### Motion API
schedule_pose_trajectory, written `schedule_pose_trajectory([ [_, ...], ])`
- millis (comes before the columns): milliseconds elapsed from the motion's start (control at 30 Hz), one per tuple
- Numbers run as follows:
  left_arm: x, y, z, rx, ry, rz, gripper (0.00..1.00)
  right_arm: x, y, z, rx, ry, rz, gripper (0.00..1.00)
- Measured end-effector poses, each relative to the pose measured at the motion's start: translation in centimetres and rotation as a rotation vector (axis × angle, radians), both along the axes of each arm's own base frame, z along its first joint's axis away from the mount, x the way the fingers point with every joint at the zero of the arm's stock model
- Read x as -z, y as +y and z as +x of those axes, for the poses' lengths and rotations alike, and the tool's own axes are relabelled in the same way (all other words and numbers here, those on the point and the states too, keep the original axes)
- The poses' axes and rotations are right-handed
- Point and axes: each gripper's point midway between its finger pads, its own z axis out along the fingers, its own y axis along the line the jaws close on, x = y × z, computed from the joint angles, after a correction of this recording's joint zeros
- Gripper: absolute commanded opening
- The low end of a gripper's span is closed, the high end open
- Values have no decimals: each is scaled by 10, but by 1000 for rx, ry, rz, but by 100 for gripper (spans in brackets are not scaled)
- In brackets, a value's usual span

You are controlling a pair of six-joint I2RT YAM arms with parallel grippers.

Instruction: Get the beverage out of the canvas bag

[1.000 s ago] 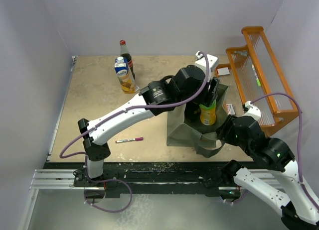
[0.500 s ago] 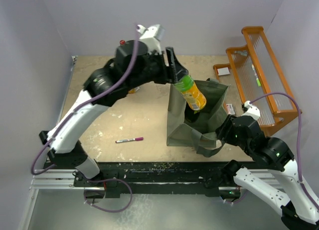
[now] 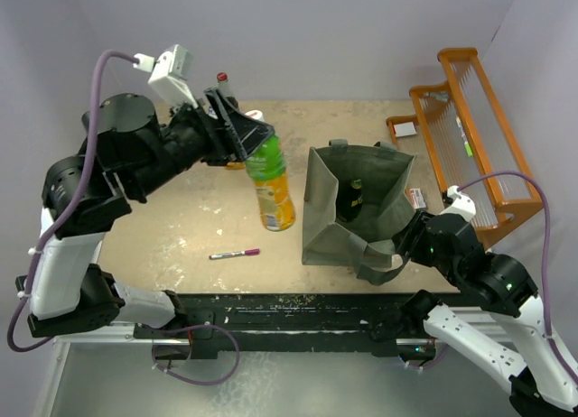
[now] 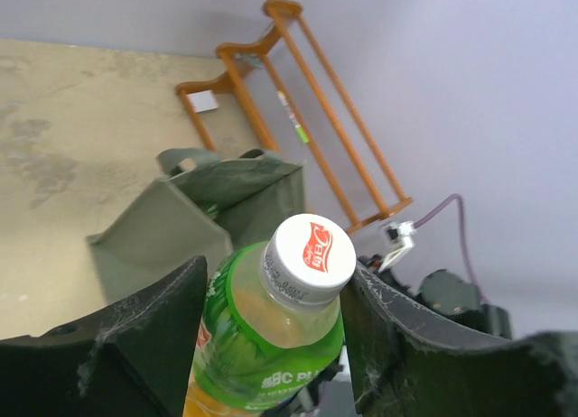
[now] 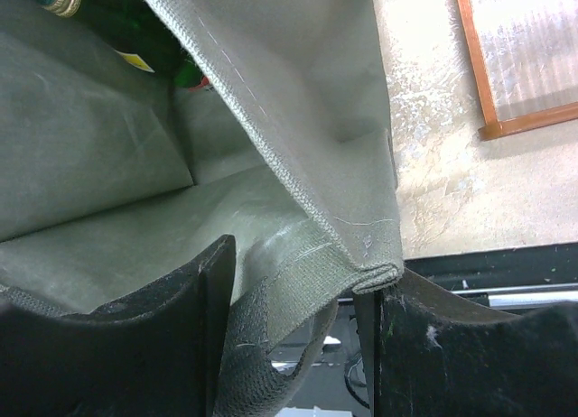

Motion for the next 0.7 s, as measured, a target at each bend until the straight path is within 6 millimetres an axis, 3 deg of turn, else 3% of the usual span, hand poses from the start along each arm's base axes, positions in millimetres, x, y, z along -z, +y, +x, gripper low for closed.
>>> schedule_pose_trajectory([
  [167,22,32,-3,-86,43,95,0,0,0,0,0,0,0,56],
  [333,70,44,10,-174,96,256,0,1,0,0,-1,3,-1,56],
  [467,105,39,33,-251,123,391,0,3,1,1,-2,16,-9,56],
  [700,133,49,80,-353,129,472,0,6,3,3,-3,36,-24,56],
])
